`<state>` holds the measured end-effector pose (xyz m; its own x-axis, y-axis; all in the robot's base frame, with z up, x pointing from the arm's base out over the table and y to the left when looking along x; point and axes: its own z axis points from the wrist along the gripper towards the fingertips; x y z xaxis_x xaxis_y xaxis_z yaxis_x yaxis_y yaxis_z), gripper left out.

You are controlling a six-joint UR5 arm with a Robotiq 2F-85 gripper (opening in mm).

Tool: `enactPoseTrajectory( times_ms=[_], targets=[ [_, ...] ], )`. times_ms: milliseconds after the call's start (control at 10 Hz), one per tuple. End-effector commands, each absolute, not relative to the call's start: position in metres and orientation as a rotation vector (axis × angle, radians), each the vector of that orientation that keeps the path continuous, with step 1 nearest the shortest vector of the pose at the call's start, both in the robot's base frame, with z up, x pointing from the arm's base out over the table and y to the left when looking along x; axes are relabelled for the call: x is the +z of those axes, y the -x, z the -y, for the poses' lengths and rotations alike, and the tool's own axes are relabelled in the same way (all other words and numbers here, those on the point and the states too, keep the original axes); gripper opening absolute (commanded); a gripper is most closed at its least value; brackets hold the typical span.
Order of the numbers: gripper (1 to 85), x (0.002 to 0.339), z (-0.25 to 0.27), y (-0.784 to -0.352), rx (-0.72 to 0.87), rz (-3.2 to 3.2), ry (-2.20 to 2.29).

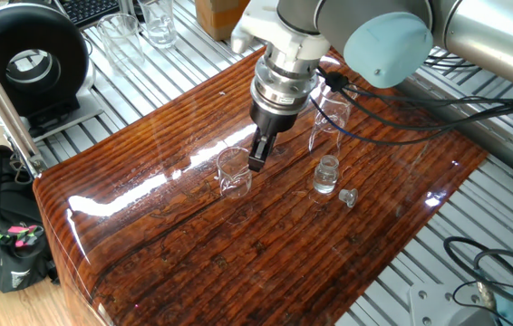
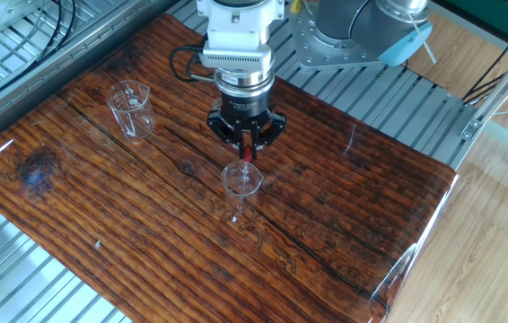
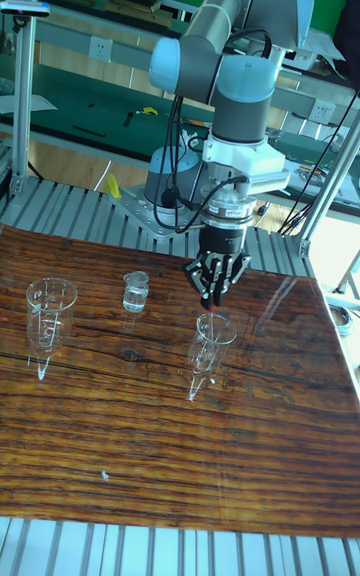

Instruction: Transfer liquid using a dropper

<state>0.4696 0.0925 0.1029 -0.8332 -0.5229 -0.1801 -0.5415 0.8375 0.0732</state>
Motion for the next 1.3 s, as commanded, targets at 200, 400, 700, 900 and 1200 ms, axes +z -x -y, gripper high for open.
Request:
enactPoseTrajectory(
  times_ms=[200,400,700,900,1200],
  targets=[
    [24.3,0.1078,-0.0932,-0.4726,0.193,-2.857,0.825],
    [23.0,0.1077,-0.0943,-0.4727,0.197,-2.857,0.822],
    [21.7,0.1067,-0.0927,-0.4735,0.184,-2.86,0.819],
    [21.7,0.1069,-0.0935,-0.4734,0.188,-2.859,0.818],
    [20.3,0.1069,-0.0928,-0.4736,0.184,-2.862,0.81]
  ],
)
